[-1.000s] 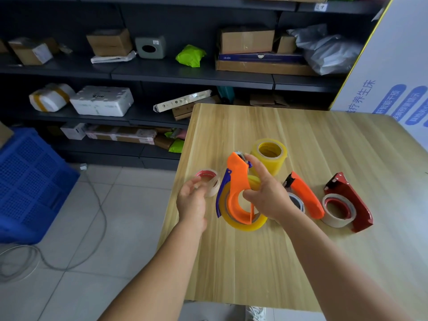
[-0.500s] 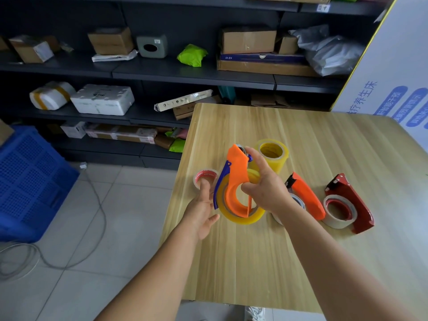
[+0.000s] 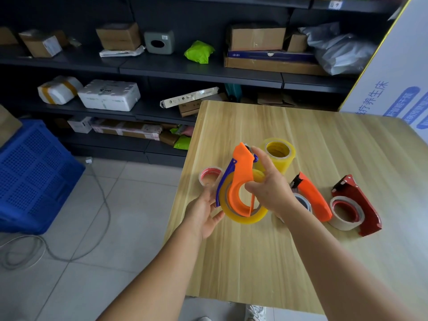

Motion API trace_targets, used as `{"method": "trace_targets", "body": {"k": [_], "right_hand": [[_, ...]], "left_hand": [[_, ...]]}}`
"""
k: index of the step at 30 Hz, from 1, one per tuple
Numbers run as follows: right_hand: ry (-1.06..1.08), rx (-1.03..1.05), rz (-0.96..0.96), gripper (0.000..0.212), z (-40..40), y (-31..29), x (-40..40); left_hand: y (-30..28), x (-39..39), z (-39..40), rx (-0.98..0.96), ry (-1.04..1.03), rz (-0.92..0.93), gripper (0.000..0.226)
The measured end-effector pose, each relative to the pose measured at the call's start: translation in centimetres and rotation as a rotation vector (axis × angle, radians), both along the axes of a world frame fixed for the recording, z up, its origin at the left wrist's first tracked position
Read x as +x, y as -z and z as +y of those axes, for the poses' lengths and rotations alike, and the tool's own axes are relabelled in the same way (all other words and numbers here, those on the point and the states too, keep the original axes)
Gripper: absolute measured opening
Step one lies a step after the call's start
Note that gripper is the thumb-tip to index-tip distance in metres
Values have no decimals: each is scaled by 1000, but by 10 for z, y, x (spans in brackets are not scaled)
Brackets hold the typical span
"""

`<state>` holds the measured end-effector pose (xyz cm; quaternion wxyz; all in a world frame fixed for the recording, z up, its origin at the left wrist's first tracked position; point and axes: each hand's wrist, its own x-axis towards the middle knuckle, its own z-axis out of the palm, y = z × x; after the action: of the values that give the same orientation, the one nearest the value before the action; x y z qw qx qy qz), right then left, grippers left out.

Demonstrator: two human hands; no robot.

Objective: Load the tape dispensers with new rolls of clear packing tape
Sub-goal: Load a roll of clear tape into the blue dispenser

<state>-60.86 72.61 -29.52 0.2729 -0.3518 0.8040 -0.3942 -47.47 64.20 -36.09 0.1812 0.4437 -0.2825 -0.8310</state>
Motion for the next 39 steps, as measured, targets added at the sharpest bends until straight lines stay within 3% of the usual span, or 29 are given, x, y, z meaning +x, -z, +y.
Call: {"method": "trace_targets", "body": {"k": [5, 9, 14, 17, 22, 31, 34, 39], "right_hand": [[-4, 13, 6, 82, 0, 0, 0], [-8, 35, 11, 82, 0, 1, 2], [33, 56, 13, 81, -2, 1, 3], [62, 81, 9, 80, -4, 1, 5], [116, 140, -48, 82, -4, 5, 18], [-9, 218, -110, 98, 15, 2, 36], [28, 158, -287, 102, 24, 0, 33], [75, 142, -514, 86, 48, 0, 27]], "left_hand": [[-1, -1, 1, -58, -47, -24, 28], [-3, 0, 0, -324, -108, -92, 17], [-6, 12, 5, -612, 49, -90, 42], [-5, 25, 18, -611, 216, 26, 50], [6, 34, 43, -665, 336, 32, 90], [18, 52, 75, -703, 225, -40, 86], [18, 53, 90, -685, 191, -41, 83], [19, 52, 121, -633, 146, -26, 88]]}}
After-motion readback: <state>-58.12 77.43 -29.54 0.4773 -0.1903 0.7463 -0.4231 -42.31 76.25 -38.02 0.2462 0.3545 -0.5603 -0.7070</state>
